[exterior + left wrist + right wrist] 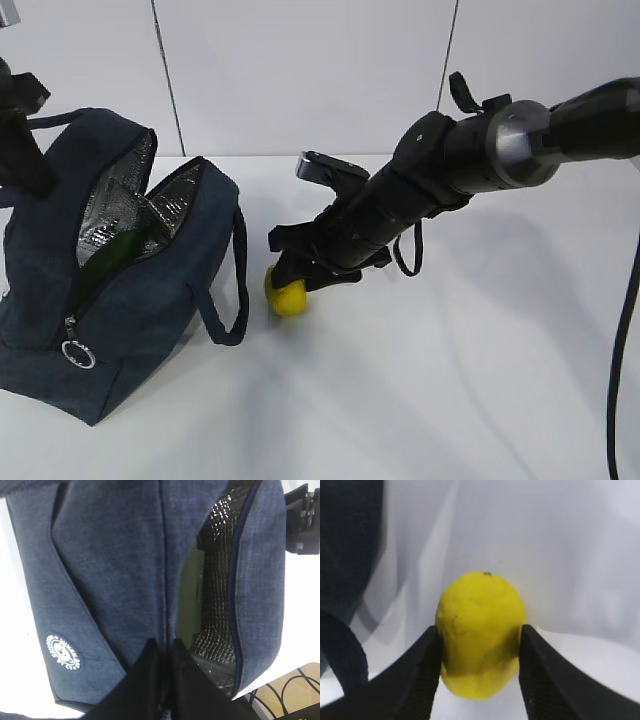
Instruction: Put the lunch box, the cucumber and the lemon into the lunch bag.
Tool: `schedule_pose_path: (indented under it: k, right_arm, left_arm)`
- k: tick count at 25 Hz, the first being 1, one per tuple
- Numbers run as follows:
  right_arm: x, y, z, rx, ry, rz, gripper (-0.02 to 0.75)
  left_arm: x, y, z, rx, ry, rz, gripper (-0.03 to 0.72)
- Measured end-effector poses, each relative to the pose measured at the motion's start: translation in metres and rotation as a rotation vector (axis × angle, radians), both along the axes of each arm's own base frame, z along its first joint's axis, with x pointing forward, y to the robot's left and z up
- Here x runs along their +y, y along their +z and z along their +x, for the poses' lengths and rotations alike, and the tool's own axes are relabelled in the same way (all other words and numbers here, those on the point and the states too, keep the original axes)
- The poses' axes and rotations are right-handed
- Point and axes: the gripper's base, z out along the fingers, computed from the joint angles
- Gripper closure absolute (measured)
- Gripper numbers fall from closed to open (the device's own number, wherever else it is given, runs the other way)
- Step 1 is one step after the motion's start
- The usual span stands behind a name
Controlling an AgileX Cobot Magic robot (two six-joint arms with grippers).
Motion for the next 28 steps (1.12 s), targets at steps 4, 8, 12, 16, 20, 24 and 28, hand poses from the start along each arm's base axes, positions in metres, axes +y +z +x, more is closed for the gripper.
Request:
schedule_pose_path:
  k: [4, 8, 12, 16, 20, 24, 28]
  right_arm:
    - [0.0, 0.0, -0.0001, -0.004, 0.008, -0.002, 0.381]
    - [0.0001, 0.0, -0.0001, -0.005, 0.01, -0.002, 0.381]
    - [0.0001, 0.0, -0.0001, -0.006, 0.011, -0.002, 0.381]
    - [0.0001, 0.0001, -0.0001, -0.006, 0.01, -0.001, 0.381]
    - [0.0001, 0.0001, -0.0001, -0.006, 0.01, -0.001, 0.425]
    - [0.0003, 0.0003, 0.0, -0.005, 0.007, 0.003, 0.462]
    - [0.0005, 0.0008, 0.0003, -0.006, 0.007, 0.003, 0.467]
  left_arm:
    - [0.0, 0.0, 0.0, 0.0, 0.0, 0.0, 0.687]
    - [0.0, 0.0, 0.0, 0.0, 0.0, 0.0, 0.687]
    - [0.0, 0.0, 0.0, 0.0, 0.0, 0.0, 0.687]
    - [0.0, 0.0, 0.0, 0.0, 0.0, 0.0, 0.687]
    - [0.0, 0.0, 0.0, 0.0, 0.0, 0.0, 0.687]
    - [0.0, 0.0, 0.0, 0.0, 0.0, 0.0, 0.687]
    - [0.0, 0.0, 0.0, 0.0, 0.0, 0.0, 0.687]
